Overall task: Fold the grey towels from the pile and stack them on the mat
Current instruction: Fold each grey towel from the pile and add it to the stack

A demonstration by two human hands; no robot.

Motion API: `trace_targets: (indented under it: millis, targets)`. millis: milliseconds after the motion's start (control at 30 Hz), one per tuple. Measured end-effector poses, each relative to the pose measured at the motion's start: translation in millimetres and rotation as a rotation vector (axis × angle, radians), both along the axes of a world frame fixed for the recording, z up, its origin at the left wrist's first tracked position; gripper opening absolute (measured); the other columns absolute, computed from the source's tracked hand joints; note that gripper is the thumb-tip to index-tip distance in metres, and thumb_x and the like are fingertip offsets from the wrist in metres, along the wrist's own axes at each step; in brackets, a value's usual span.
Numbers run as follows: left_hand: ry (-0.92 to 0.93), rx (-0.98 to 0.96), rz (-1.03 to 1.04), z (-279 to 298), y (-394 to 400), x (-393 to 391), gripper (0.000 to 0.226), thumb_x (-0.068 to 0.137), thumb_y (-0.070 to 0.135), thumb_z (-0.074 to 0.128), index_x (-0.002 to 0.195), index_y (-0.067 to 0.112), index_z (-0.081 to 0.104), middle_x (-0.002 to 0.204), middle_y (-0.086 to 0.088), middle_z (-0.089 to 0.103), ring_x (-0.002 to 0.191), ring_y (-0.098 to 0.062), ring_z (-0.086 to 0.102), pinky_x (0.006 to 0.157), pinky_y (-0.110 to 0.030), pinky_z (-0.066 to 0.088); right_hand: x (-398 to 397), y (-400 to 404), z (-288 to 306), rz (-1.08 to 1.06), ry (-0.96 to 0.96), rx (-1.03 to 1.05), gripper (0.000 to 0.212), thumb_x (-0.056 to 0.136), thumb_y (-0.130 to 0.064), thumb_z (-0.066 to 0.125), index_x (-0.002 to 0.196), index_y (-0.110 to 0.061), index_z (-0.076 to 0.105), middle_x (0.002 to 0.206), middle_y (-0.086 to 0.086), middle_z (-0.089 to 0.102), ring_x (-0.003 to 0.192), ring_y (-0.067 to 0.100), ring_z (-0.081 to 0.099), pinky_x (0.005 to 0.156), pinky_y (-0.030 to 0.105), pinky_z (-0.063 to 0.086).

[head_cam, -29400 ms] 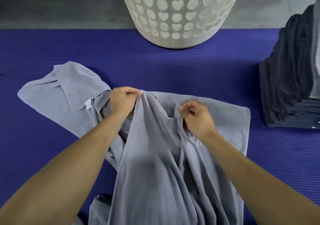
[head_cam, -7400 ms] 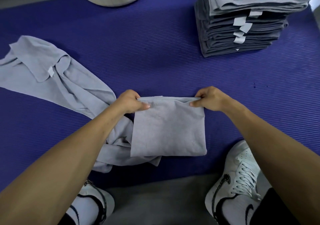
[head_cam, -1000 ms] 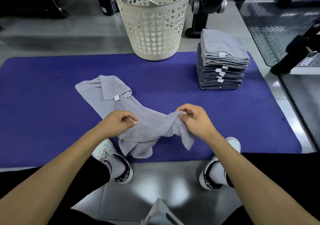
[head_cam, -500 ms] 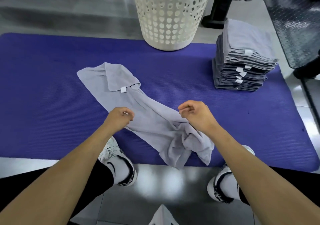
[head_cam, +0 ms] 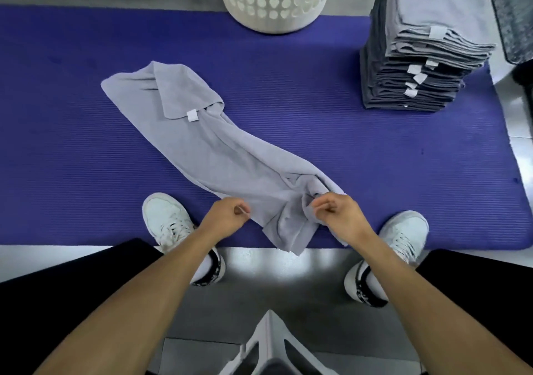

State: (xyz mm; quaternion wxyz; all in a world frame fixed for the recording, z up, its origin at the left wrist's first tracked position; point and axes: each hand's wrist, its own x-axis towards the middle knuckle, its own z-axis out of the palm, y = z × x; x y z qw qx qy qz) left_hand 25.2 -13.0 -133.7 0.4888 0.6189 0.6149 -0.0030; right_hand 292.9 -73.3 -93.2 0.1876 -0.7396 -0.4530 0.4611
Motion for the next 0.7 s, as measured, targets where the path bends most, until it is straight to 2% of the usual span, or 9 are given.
trace_targets:
  millis: [67,133,200,300,367,433,467,567,700]
  targets:
    - [-0.003,-0.043,-0.021,-9,-18,10,0.014,0.084,0.018,0.073,0.075,0.028,0.068,0.081,0.009,0.072,0.085,-0.012,0.068,0.087,-0.033,0.054,3,-11,-7,-0.001,-0.015,-0.002,0.017,0.088,-0.001,0.063,0.091,-0.016,0.072,0.086,-0.003,0.072,0.085,0.013,0.069,0.084,0.025,0.054]
    - [0.002,-0.081,-0.007,-19,-35,25,0.006,0.082,0.025,0.075,0.083,0.024,0.069,0.081,0.01,0.071,0.081,-0.011,0.067,0.083,-0.038,0.055,8,-20,-10,0.0,-0.013,-0.015,0.015,0.089,-0.003,0.064,0.092,-0.015,0.071,0.086,-0.004,0.071,0.085,0.01,0.069,0.081,0.018,0.054]
    - [0.04,-0.087,0.018,-26,-48,42,0.027,0.079,0.035,0.078,0.099,0.022,0.066,0.091,0.007,0.069,0.088,-0.014,0.065,0.081,-0.038,0.055,13,-29,-9,-0.008,-0.012,-0.021,0.012,0.09,-0.006,0.065,0.095,-0.015,0.071,0.088,-0.004,0.072,0.085,0.005,0.067,0.073,0.007,0.049]
    - [0.145,-0.064,0.027,-30,-58,65,0.055,0.075,0.043,0.078,0.119,0.021,0.053,0.108,-0.001,0.058,0.099,-0.021,0.058,0.075,-0.033,0.046,19,-39,-7,-0.038,-0.013,-0.008,0.013,0.091,-0.006,0.064,0.097,-0.013,0.073,0.089,-0.004,0.073,0.083,0.0,0.066,0.07,0.003,0.046]
    - [0.179,-0.042,0.069,-30,-62,73,0.041,0.077,0.037,0.077,0.107,0.02,0.056,0.111,-0.006,0.055,0.096,-0.023,0.056,0.071,-0.031,0.04,22,-44,-5,-0.054,-0.013,0.0,0.014,0.09,-0.006,0.064,0.098,-0.013,0.073,0.089,-0.003,0.074,0.082,-0.001,0.065,0.069,0.003,0.045]
    - [0.191,0.009,0.103,-30,-62,73,0.016,0.081,0.028,0.072,0.077,0.024,0.057,0.108,-0.009,0.058,0.089,-0.02,0.055,0.066,-0.029,0.039,26,-48,-3,-0.061,0.0,-0.001,0.015,0.09,-0.005,0.063,0.099,-0.013,0.073,0.09,-0.003,0.073,0.082,-0.001,0.065,0.068,0.003,0.045]
    - [0.185,0.033,0.103,-29,-62,71,0.02,0.084,0.022,0.068,0.069,0.028,0.055,0.105,-0.01,0.059,0.089,-0.018,0.055,0.067,-0.027,0.038,27,-50,-2,-0.065,0.007,0.0,0.015,0.091,-0.005,0.063,0.099,-0.013,0.073,0.091,-0.003,0.073,0.083,-0.001,0.066,0.069,0.004,0.045]
    - [0.102,0.058,0.083,-16,-55,62,0.022,0.088,0.014,0.064,0.07,0.026,0.059,0.091,-0.002,0.064,0.088,-0.015,0.057,0.073,-0.023,0.037,32,-51,0,-0.085,0.009,0.014,0.015,0.091,-0.007,0.063,0.1,-0.015,0.073,0.091,-0.005,0.073,0.083,0.0,0.066,0.071,0.006,0.047]
    - [-0.101,-0.001,0.195,31,-36,55,0.018,0.09,0.015,0.069,0.074,0.02,0.062,0.062,0.01,0.064,0.057,0.0,0.056,0.065,-0.023,0.041,25,-42,7,-0.067,-0.002,0.084,0.015,0.089,-0.005,0.063,0.097,-0.014,0.073,0.087,-0.006,0.072,0.077,-0.002,0.065,0.07,0.005,0.047]
